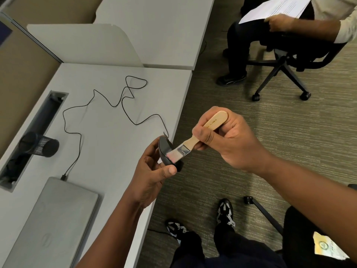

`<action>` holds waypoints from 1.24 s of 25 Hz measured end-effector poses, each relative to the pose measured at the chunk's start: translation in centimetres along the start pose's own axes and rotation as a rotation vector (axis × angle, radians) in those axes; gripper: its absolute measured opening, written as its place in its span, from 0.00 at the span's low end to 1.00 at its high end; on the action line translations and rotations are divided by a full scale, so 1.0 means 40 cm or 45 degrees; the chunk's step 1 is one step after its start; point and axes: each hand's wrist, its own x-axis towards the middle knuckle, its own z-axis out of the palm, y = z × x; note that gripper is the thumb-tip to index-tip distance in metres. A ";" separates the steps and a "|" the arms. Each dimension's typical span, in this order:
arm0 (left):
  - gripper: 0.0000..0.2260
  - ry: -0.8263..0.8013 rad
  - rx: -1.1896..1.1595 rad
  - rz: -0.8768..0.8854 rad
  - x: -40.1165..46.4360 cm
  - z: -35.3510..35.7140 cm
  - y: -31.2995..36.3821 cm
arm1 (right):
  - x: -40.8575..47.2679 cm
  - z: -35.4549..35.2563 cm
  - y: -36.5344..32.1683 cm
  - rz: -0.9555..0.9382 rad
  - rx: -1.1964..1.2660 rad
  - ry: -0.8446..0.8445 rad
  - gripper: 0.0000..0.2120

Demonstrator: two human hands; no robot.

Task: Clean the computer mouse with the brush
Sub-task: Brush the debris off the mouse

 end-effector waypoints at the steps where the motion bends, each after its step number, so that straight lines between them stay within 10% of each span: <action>1: 0.52 0.017 -0.013 0.005 0.000 -0.003 -0.002 | -0.003 -0.006 0.002 -0.008 -0.042 -0.024 0.06; 6: 0.54 0.010 -0.039 -0.002 0.005 -0.007 0.006 | -0.020 -0.025 0.026 0.023 -0.421 -0.109 0.06; 12: 0.56 -0.010 -0.042 -0.001 0.011 -0.002 0.004 | 0.006 0.017 0.009 -0.066 0.124 0.186 0.05; 31: 0.61 -0.065 -0.213 0.007 -0.010 0.034 -0.009 | -0.018 0.056 0.012 0.143 0.245 0.139 0.06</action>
